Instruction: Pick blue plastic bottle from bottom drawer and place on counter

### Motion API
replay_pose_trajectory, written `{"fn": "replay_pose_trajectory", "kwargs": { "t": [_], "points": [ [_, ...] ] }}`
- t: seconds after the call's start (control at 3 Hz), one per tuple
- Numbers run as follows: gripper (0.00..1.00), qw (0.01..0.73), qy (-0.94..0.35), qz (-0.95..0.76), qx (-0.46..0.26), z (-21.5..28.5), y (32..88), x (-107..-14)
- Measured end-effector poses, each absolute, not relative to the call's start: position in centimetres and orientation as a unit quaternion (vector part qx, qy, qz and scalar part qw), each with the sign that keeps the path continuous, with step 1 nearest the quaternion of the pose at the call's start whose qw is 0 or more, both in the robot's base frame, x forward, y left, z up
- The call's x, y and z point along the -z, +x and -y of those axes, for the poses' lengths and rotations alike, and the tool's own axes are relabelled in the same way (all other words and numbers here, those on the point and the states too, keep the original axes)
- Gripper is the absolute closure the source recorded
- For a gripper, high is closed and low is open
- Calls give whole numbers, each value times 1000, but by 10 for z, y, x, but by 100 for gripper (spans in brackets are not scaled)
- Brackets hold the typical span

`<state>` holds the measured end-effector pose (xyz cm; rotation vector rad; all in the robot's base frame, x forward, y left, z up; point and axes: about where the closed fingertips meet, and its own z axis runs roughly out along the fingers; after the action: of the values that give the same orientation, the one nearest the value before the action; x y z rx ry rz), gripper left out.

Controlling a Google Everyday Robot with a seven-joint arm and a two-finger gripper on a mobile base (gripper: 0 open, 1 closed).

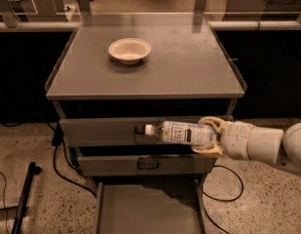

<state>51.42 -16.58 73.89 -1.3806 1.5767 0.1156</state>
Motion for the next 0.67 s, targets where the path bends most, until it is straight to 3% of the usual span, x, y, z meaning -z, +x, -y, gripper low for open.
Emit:
{"fn": "replay_pose_trajectory", "kwargs": {
  "t": [0.67],
  "points": [
    [100, 509, -600, -617, -6, 174, 570, -808]
  ]
}}
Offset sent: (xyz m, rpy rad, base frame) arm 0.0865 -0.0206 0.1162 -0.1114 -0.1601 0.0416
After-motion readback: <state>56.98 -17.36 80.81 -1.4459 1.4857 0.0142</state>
